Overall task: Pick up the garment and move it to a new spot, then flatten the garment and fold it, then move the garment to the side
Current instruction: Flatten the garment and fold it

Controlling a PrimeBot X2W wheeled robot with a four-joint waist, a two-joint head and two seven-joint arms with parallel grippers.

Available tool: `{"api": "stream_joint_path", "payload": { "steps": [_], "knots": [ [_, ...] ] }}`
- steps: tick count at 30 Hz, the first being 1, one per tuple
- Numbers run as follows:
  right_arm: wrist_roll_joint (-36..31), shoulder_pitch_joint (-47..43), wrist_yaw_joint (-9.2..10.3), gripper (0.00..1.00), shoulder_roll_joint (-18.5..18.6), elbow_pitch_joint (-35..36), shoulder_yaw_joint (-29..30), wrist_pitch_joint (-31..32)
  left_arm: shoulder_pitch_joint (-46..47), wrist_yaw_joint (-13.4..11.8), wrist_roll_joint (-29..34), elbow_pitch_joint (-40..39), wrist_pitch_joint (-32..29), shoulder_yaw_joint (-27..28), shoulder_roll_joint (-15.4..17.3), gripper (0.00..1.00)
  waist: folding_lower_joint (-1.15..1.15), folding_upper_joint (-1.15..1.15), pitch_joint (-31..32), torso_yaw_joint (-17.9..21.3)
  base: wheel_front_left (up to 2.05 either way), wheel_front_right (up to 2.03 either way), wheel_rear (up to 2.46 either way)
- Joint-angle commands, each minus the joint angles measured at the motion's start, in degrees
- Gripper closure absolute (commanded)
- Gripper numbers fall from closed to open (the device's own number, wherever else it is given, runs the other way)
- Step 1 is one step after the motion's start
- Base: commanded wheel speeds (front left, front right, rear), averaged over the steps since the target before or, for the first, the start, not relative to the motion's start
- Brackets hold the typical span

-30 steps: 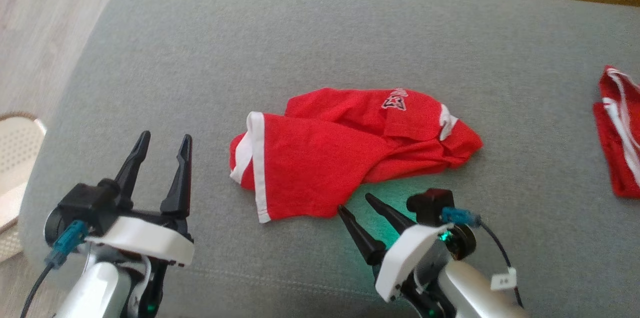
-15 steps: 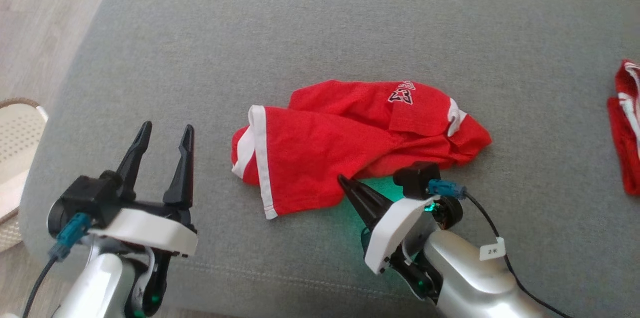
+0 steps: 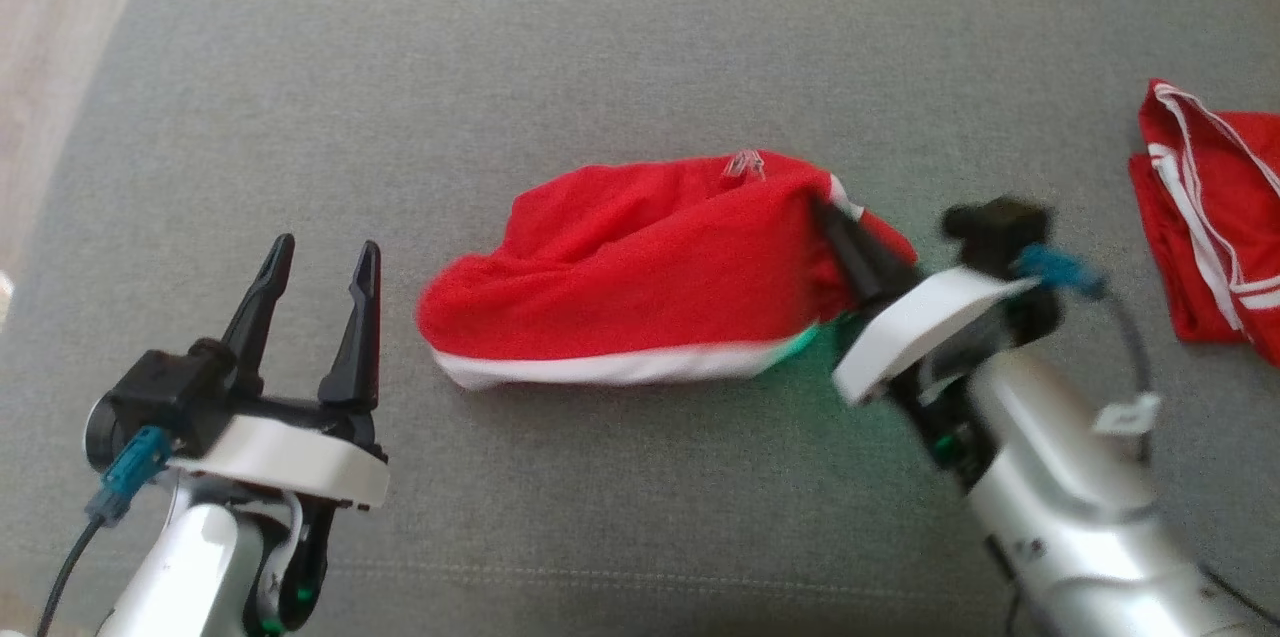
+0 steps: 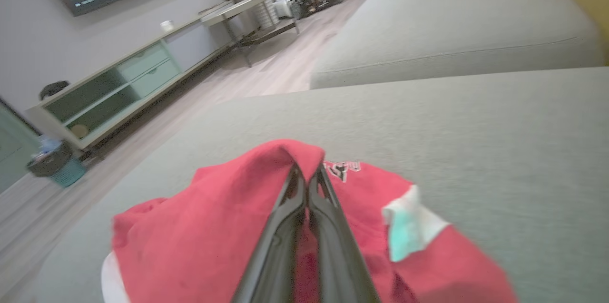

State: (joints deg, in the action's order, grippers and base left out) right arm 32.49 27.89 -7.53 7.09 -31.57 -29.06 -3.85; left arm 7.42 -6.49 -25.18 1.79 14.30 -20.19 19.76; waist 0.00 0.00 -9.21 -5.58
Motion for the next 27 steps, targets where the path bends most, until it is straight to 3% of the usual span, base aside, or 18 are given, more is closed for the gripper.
{"api": "stream_joint_path", "payload": {
  "steps": [1, 7, 12, 13, 14, 21, 27],
  "knots": [
    [-1.42, 2.09, 0.04, 1.00, 0.32, 2.88, 2.52, 1.30, 3.11, 0.21, 0.55, -2.16, 0.63, 2.55, 1.07, 0.00, 0.00, 0.00, -0.60, 0.63, 0.00, 0.00, 0.00],
    [-4.54, 3.62, 0.04, 1.00, 2.33, 2.86, 13.06, 6.78, 4.40, 0.65, 1.07, -2.16, 0.66, 2.25, 0.65, 0.00, 0.00, 0.00, -2.16, 0.81, 0.00, 0.00, 0.00],
    [-6.03, 4.72, 0.04, 1.00, 2.23, -0.47, 18.03, 9.03, 5.31, 1.26, 1.37, -1.73, 0.68, 2.07, 0.11, 0.00, 0.00, 0.00, -3.27, 0.27, 0.00, 0.00, 0.00],
    [-6.24, 4.69, 0.04, 0.69, 2.00, -1.12, 18.51, 8.93, 5.40, 1.39, 1.39, -1.62, 0.68, 2.09, 0.00, 0.00, 0.00, 0.00, -3.38, 0.17, 0.00, 0.00, 0.00],
    [-6.46, 4.56, 0.04, 0.00, 1.74, -1.56, 18.79, 8.64, 5.45, 1.49, 1.44, -1.54, 0.68, 2.12, -0.11, 0.00, 0.00, 0.00, -3.46, 0.10, 0.00, 0.00, 0.00],
    [-7.56, 1.51, 0.04, 0.00, 1.14, -0.48, 19.02, 5.28, 4.57, 1.60, 1.82, -1.18, 0.69, 2.88, -0.39, 0.00, 0.00, 0.00, -2.68, 0.88, 0.00, 0.00, 0.00],
    [-11.51, -4.64, 0.04, 0.00, 2.71, 8.27, 20.94, 0.27, 2.78, 1.02, 2.21, -1.53, 0.69, 3.64, -0.16, 0.00, 0.00, 0.00, -0.38, 2.48, 0.00, 0.00, 0.00]
  ]
}}
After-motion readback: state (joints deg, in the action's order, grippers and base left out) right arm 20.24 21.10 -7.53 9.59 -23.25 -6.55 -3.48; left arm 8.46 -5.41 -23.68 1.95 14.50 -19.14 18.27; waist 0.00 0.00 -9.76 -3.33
